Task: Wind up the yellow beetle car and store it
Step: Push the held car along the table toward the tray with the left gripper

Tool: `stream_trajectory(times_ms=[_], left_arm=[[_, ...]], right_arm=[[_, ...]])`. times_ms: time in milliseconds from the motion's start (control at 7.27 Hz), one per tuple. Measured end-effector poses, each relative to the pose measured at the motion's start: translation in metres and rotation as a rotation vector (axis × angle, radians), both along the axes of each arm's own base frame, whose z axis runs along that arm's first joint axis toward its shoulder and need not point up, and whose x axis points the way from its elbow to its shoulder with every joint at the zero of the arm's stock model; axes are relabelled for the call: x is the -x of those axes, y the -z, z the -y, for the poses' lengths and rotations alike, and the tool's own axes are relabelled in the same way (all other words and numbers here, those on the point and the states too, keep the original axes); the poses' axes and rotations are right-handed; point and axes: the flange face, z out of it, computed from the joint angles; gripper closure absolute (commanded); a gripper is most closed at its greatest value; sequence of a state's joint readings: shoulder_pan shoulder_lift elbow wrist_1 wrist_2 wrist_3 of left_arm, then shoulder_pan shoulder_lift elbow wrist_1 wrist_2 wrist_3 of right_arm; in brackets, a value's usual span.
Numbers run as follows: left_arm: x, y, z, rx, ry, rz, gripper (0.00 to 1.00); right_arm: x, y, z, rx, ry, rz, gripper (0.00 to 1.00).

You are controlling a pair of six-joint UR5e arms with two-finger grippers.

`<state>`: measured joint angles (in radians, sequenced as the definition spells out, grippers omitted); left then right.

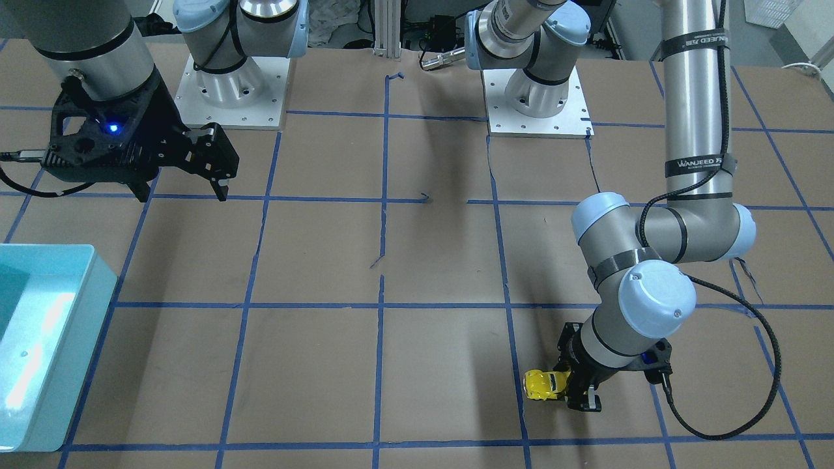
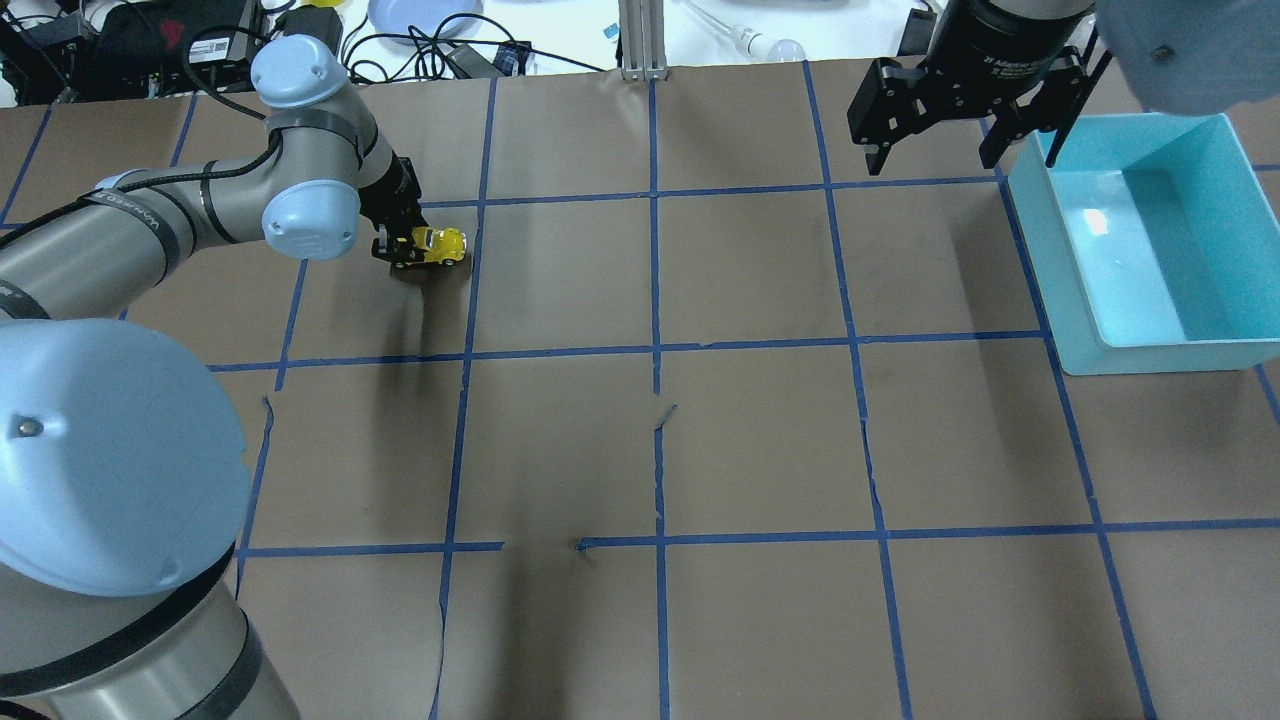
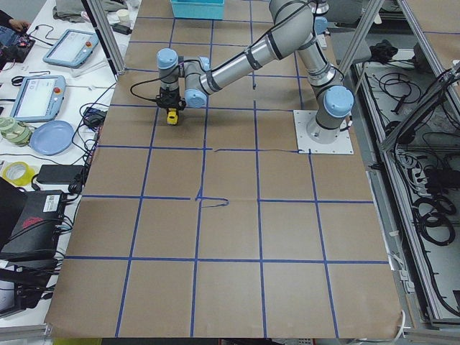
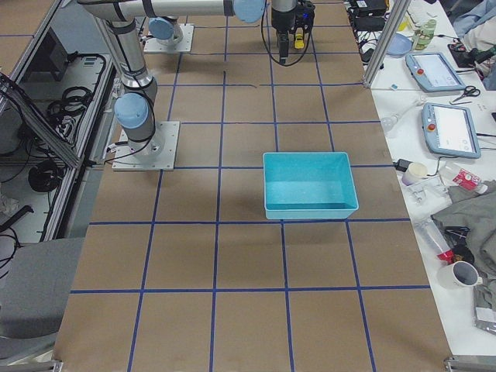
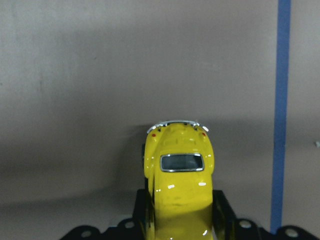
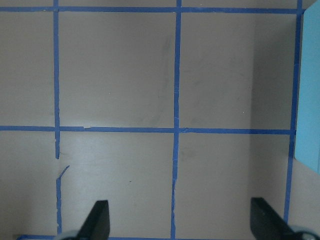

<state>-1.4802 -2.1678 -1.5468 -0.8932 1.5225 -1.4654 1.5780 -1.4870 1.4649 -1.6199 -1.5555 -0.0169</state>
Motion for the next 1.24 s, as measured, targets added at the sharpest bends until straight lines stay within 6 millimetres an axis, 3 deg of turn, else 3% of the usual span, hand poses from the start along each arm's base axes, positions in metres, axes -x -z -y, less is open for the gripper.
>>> stream_trajectory(times_ms=[550, 826, 1239], left_arm=[[0.068, -0.002, -0.013, -0.018, -0.025, -0.149, 1.0], [0.075, 0.006, -0.016, -0.037, -0.009, -0.177, 1.0], [0.067, 0.016, -0.019, -0.051, 0.037, -0.118, 1.0]], right_arm=[[0.0, 0.0, 0.0, 0.0, 0.0, 0.0, 0.0], [0.0, 0.0, 0.0, 0.001, 0.0, 0.0, 0.0], [0.001, 0.0, 0.0, 0.0, 0.001, 0.0, 0.0]])
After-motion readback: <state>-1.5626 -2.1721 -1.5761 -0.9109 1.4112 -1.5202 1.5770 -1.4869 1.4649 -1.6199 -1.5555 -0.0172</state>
